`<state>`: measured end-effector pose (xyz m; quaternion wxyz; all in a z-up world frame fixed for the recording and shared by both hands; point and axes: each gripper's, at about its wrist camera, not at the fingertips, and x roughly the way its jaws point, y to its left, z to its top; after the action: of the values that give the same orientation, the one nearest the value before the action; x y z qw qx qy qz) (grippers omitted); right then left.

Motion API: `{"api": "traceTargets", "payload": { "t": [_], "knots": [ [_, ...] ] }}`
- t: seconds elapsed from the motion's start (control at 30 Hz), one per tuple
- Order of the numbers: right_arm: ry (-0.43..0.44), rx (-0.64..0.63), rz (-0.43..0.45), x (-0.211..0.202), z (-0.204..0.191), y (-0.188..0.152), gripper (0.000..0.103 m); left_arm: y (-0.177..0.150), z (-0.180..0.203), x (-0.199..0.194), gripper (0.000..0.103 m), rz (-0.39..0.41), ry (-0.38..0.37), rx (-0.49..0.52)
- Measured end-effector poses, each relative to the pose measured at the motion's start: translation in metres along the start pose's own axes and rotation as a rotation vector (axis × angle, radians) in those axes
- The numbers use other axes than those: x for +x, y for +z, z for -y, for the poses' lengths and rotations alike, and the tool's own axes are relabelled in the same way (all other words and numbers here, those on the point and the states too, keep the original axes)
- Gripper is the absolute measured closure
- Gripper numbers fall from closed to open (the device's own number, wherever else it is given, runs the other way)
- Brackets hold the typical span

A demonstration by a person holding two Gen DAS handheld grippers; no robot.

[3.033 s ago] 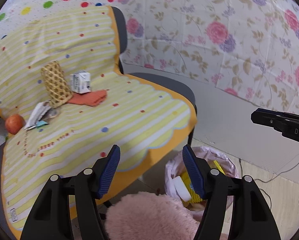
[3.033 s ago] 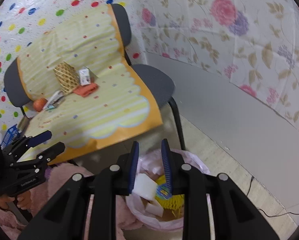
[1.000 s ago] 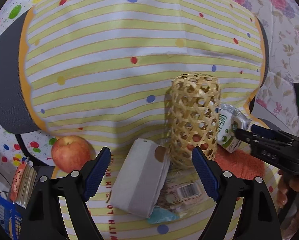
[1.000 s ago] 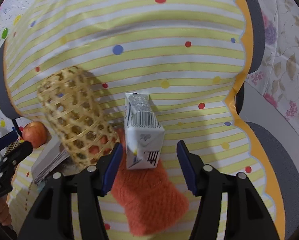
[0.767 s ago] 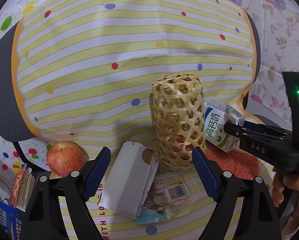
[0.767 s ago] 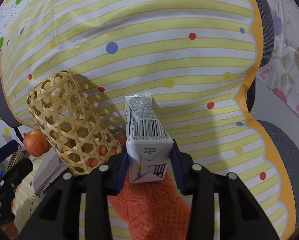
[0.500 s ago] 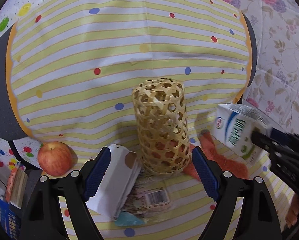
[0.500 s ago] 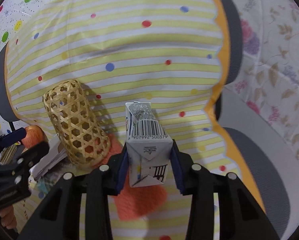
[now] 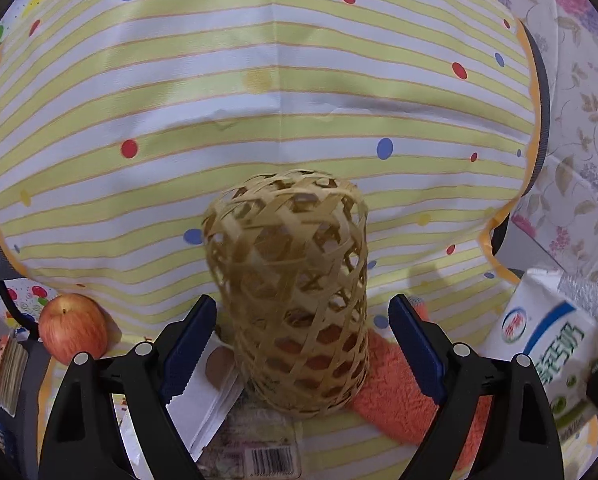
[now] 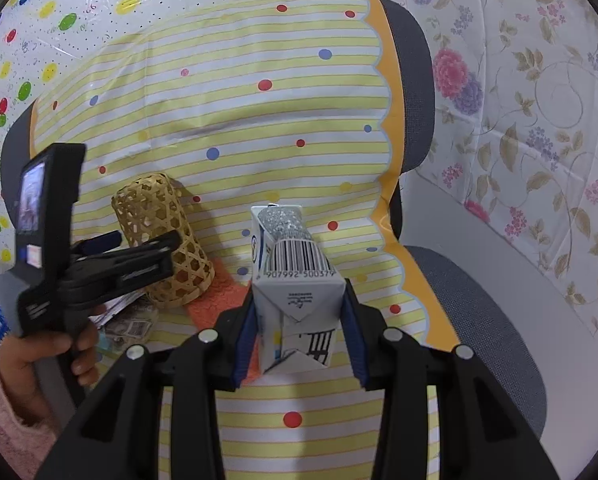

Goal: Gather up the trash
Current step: 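Grasp the woven bamboo cylinder with the left gripper while the right gripper holds the carton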

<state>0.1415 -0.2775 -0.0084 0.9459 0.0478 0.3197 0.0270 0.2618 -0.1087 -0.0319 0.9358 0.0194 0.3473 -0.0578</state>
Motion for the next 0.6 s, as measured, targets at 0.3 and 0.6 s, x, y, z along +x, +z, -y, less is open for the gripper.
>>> {"api": "traceTargets", "payload": {
  "t": [0.3, 0.6],
  "knots": [
    [-0.015, -0.034, 0.029, -0.025, -0.013, -0.005, 0.065, -0.007, -0.010, -0.031, 0.032, 0.009, -0.084, 0.031],
    [0.005, -0.030, 0.051, -0.082, -0.021, -0.028, 0.065, -0.061, -0.034, -0.159, 0.032, 0.090, -0.190, 0.032]
  ]
}}
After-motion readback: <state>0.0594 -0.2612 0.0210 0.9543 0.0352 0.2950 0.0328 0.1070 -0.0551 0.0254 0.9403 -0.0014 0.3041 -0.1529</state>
